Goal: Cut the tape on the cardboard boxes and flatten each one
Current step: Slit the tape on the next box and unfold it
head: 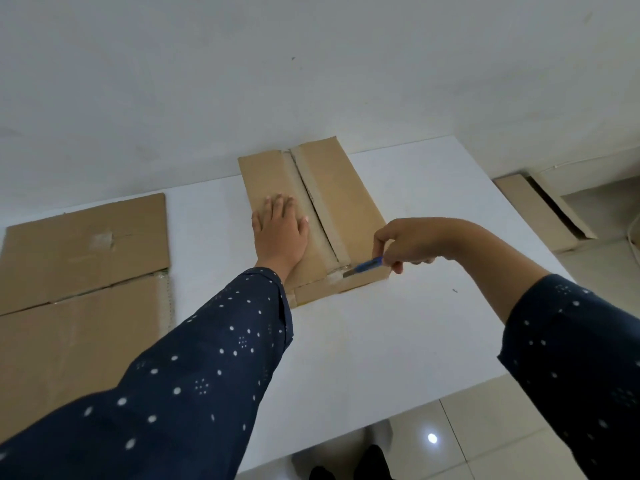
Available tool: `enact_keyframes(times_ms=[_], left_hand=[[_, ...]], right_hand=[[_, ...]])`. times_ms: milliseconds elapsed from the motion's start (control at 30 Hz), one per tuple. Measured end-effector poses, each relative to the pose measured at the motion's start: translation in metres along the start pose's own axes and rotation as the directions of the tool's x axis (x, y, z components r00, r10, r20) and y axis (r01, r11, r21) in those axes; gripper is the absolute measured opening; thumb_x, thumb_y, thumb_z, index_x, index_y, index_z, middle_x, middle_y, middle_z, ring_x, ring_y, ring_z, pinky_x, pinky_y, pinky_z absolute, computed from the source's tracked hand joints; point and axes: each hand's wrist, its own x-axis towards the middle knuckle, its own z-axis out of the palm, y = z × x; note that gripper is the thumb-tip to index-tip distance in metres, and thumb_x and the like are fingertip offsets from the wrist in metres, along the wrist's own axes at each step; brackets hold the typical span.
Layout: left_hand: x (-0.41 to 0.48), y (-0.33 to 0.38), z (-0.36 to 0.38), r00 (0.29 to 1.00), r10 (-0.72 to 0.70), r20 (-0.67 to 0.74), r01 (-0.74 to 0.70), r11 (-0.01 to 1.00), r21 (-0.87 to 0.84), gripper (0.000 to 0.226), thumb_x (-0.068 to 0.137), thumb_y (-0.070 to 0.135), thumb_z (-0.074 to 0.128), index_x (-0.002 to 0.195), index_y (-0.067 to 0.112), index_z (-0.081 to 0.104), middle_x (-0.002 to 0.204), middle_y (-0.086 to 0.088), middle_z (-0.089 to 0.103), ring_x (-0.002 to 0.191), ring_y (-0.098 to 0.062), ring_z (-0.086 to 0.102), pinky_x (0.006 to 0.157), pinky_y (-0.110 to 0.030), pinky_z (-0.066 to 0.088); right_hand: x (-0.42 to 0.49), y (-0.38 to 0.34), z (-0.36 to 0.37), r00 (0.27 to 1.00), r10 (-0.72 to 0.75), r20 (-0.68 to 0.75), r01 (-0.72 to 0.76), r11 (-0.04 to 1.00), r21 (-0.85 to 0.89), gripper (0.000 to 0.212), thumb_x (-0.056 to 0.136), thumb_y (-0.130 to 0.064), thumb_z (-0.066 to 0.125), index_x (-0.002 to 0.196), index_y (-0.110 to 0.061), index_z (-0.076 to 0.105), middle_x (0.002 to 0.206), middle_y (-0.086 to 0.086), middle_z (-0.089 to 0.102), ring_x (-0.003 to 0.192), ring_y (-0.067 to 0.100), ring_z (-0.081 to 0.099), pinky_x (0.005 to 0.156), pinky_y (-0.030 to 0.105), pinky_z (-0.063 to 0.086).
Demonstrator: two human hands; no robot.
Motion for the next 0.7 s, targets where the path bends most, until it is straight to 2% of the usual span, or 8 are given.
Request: enact_keyframes(times_ms=[67,133,200,367,533,700], left_hand=[[0.001,0.001,-0.002,1.0,-0.013,0.022,0.013,1.0,-0.009,0.057,0.106,0.041,0.031,0.157,0.017,0.024,0.167,-0.005,0.014,0.155,-0.027,0.002,0.123,-0.052,0.001],[-0.001,0.004,-0.004,0.999,-0.04,0.035,0.04,0.999,-0.026,0.058,0.106,0.042,0.031,0.158,0.019,0.023,0.168,-0.002,0.011,0.155,-0.026,0.0,0.122,-0.055,-0.001],[-0.004,0.008,-0.003,0.998,-0.057,0.035,0.058,0.998,-0.032,0.06,0.105,0.043,0.031,0.159,0.02,0.02,0.168,-0.001,0.009,0.155,-0.026,-0.002,0.121,-0.058,-0.001],[-0.007,0.006,0.001,0.998,-0.055,0.003,0.055,0.998,-0.016,0.062,0.104,0.046,0.029,0.159,0.02,0.017,0.168,-0.001,0.009,0.155,-0.027,-0.001,0.122,-0.058,0.003],[-0.008,0.006,0.002,0.999,-0.044,-0.018,0.044,0.999,-0.005,0.062,0.104,0.046,0.03,0.159,0.02,0.019,0.167,-0.002,0.013,0.155,-0.028,0.002,0.121,-0.058,0.007],[-0.008,0.006,0.002,0.999,-0.045,-0.022,0.045,0.999,-0.004,0.062,0.104,0.046,0.031,0.159,0.02,0.02,0.167,-0.002,0.013,0.155,-0.028,0.002,0.121,-0.058,0.008]], right_hand=[[0.0,0.007,0.002,0.996,-0.077,-0.047,0.074,0.996,-0.049,0.009,0.095,-0.026,0.056,0.089,-0.024,0.063,0.077,-0.008,0.061,0.071,0.014,0.05,0.061,0.024,0.038],[0.004,0.013,0.009,0.984,-0.143,-0.106,0.132,0.986,-0.106,0.017,0.094,-0.043,0.059,0.081,-0.032,0.061,0.084,-0.009,0.06,0.084,0.013,0.055,0.074,0.027,0.043],[0.009,0.017,0.021,0.973,-0.17,-0.153,0.147,0.977,-0.154,0.017,0.091,-0.05,0.061,0.085,-0.034,0.062,0.089,-0.011,0.062,0.088,0.012,0.057,0.074,0.029,0.044],[0.019,0.018,0.04,0.948,-0.188,-0.257,0.125,0.963,-0.24,0.016,0.091,-0.051,0.061,0.091,-0.035,0.062,0.095,-0.014,0.059,0.089,0.011,0.055,0.067,0.028,0.04],[0.018,0.021,0.042,0.921,-0.189,-0.34,0.102,0.961,-0.257,0.014,0.093,-0.049,0.059,0.093,-0.036,0.06,0.097,-0.012,0.059,0.088,0.013,0.056,0.071,0.031,0.045],[0.022,0.022,0.053,0.893,-0.187,-0.408,0.091,0.966,-0.243,0.013,0.095,-0.046,0.057,0.092,-0.033,0.059,0.095,-0.012,0.061,0.086,0.015,0.058,0.064,0.029,0.043]])
